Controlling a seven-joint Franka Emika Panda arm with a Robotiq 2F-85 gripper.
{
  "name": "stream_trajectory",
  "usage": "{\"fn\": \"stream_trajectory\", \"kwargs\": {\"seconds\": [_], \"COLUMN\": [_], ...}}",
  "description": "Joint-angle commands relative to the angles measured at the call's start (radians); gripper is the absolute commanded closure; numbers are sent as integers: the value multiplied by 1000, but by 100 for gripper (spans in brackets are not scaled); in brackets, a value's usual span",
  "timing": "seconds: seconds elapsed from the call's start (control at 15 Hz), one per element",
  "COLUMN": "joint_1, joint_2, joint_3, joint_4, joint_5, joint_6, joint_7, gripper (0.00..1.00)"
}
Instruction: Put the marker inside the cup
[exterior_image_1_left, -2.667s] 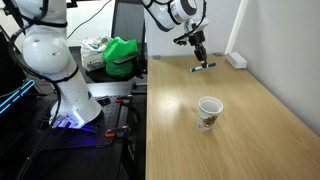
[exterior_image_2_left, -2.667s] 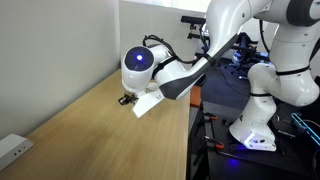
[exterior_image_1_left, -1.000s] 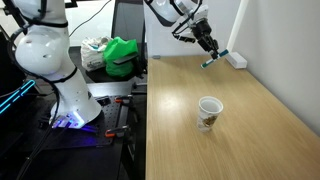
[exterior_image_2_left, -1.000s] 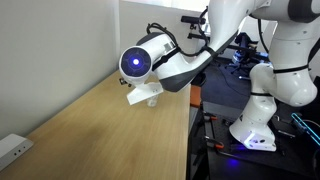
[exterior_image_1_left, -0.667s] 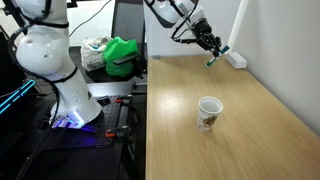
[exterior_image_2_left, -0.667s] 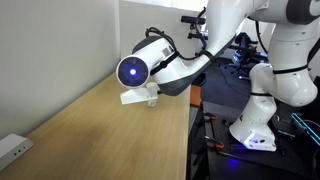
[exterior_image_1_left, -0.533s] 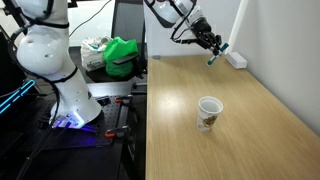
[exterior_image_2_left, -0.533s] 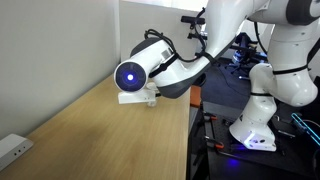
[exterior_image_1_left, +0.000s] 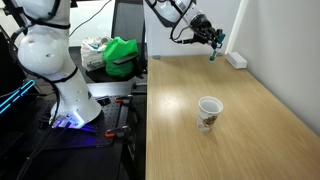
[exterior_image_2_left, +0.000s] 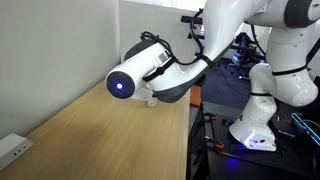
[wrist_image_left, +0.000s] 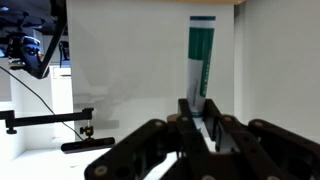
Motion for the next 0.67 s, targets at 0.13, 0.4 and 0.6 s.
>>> {"fn": "stream_trajectory", "kwargs": {"seconds": [0.13,0.4,0.6], "joint_1": [-58,-107,-130], "joint_2": [-54,-74,-76], "joint_3": [2,3,5], "joint_4": [-52,-78,-86], "joint_5": [-74,-111,-123], "joint_6": [-50,-28,-18], "joint_7": [4,-6,-8], "gripper": [95,95,95]}}
